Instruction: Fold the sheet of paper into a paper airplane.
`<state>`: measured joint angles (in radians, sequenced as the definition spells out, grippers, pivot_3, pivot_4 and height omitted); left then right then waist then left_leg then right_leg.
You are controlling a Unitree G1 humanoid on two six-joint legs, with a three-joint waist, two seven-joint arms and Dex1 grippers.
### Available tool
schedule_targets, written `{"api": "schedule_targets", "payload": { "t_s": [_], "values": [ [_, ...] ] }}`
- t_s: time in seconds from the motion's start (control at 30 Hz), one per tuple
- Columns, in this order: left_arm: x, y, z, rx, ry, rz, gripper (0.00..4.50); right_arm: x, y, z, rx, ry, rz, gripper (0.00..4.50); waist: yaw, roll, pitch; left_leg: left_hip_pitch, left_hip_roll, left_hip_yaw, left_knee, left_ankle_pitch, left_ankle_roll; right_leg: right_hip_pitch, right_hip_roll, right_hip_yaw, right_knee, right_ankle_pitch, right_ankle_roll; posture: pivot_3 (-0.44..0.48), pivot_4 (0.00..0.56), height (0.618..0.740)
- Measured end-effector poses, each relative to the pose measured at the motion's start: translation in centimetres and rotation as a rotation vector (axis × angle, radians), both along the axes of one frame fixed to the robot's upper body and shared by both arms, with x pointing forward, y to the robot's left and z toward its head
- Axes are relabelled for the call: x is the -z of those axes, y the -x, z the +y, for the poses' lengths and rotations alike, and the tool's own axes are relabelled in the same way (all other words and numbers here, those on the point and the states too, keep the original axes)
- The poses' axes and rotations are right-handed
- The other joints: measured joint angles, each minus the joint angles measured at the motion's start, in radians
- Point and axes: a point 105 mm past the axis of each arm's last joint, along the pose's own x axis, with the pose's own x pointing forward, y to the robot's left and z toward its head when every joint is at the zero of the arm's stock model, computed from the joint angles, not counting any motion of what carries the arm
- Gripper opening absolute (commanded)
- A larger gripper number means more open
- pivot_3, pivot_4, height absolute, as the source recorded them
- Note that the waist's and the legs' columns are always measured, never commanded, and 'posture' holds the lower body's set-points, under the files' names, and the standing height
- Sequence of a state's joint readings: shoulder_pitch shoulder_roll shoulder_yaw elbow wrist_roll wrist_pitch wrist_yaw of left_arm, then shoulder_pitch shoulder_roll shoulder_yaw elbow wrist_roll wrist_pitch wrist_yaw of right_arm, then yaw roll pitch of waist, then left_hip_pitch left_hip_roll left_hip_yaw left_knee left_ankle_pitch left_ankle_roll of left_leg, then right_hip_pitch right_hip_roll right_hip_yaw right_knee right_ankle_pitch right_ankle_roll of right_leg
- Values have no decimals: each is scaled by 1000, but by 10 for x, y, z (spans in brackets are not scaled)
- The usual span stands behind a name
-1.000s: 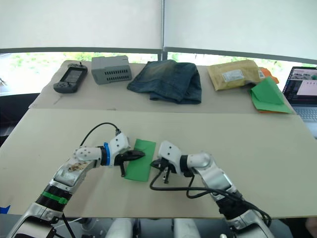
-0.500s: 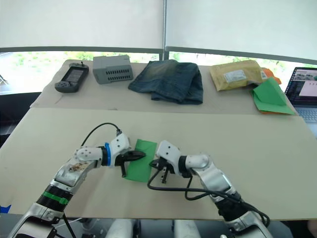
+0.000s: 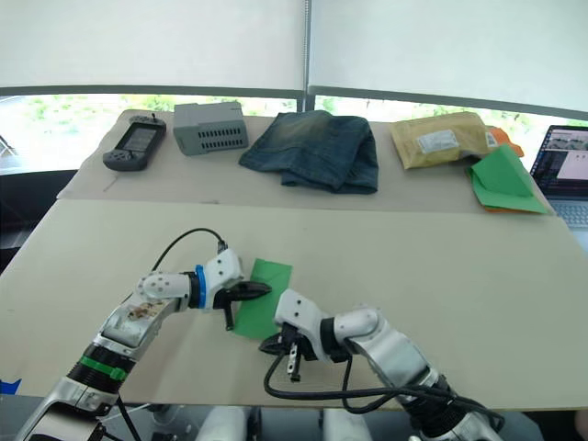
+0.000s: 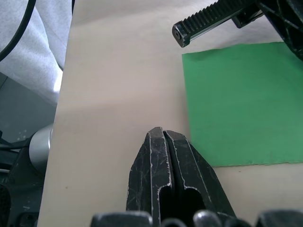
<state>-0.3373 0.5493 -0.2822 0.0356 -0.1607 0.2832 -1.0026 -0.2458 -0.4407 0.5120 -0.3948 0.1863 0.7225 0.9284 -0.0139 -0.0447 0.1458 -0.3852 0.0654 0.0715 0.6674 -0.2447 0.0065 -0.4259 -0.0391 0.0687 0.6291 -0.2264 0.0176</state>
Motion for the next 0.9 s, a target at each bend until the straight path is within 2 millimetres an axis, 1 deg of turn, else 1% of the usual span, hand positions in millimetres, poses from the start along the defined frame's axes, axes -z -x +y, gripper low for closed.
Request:
{"api": "schedule_targets", "payload": {
  "t_s": [0.07, 0.1, 0.13, 0.2, 0.3, 0.4, 0.47, 0.57, 0.63, 0.67, 0.7, 0.73, 0.8, 0.9],
  "values": [
    [0, 1, 0, 5, 0, 3, 0, -1, 1, -3, 28, -11, 18, 63, 0, 0, 0, -1, 0, 0, 0, 0, 0, -1, 0, 0, 0, 0, 0, 0, 150, 734],
    [-1, 2, 0, 12, 7, 7, 0, -4, 0, -8, 55, -17, 36, 63, 1, 0, 0, -2, 0, 0, 0, 0, 0, -2, 0, 0, 0, 0, 0, 0, 150, 734],
    [-1, 2, 1, 14, 12, 13, 0, -10, -1, -12, 74, -27, 36, 63, 1, 0, 0, -4, 0, 0, 0, 0, 0, -4, -1, 0, 0, 0, 0, 0, 150, 734],
    [-2, 5, 3, 19, 36, 41, 0, -34, -3, -23, 108, -68, 17, 63, -1, 0, 0, -4, 0, -1, 0, 0, 0, -4, -1, 0, 0, 1, 2, 0, 150, 734],
    [-4, 8, 2, 31, 62, 73, 0, -51, 2, -32, 113, -72, 9, 63, 0, 0, 1, -5, 0, -2, 0, 0, 0, -5, 0, -1, 0, 1, 2, 0, 150, 734],
    [-6, 9, 4, 30, 83, 97, 0, -53, 6, -52, 158, -9, 13, 963, 2, 0, 1, -10, -1, -2, 0, 0, 0, -10, -1, -1, 0, 2, 4, 0, 150, 734],
    [-8, 8, 8, 25, 85, 101, 0, -49, 8, -57, 196, -14, 63, 1595, 2, -1, 1, -14, -1, -3, 0, 0, 0, -13, 0, -1, 1, 3, 5, 0, 150, 734],
    [-16, 5, 15, 21, 83, 96, 0, -40, 16, -60, 203, 4, 111, 2682, -4, -1, 2, -15, -1, -3, 0, 0, 0, -14, 0, -1, 0, 4, 4, 0, 150, 734],
    [-23, 2, 22, 12, 85, 83, 0, -41, 11, -56, 233, -10, 97, 3481, -7, -1, 2, -15, -1, -3, 0, 0, 0, -14, 0, -1, 0, 4, 5, 0, 150, 734],
    [-26, 2, 25, 9, 92, 80, 0, -40, 8, -53, 246, -16, 90, 3727, -8, -1, 2, -15, -1, -3, 0, 0, 0, -14, 0, -1, 1, 3, 5, 0, 150, 734],
    [-29, 1, 27, 5, 102, 76, 0, -39, 3, -52, 268, -20, 80, 4110, -6, -1, 2, -15, -1, -3, 0, 0, 0, -14, 0, -1, 1, 3, 5, 0, 150, 734],
    [-32, 1, 29, 1, 108, 72, 0, -38, 0, -52, 285, -18, 76, 4363, -5, -1, 2, -15, -1, -3, 0, 0, 0, -14, 0, -1, 1, 4, 5, 0, 150, 734],
    [-37, -1, 36, -19, 107, 62, 0, -34, -9, -50, 329, -11, 70, 4363, -4, -2, 2, -15, -1, -3, 0, 0, 0, -14, 0, -1, 1, 4, 5, 0, 150, 734],
    [-49, -3, 45, -42, 123, 30, 0, -33, -10, -43, 341, -39, 94, 4363, -2, -2, 2, -16, -1, -3, 0, 0, 0, -15, 0, -2, 0, 4, 4, 0, 150, 734]
  ]
}}
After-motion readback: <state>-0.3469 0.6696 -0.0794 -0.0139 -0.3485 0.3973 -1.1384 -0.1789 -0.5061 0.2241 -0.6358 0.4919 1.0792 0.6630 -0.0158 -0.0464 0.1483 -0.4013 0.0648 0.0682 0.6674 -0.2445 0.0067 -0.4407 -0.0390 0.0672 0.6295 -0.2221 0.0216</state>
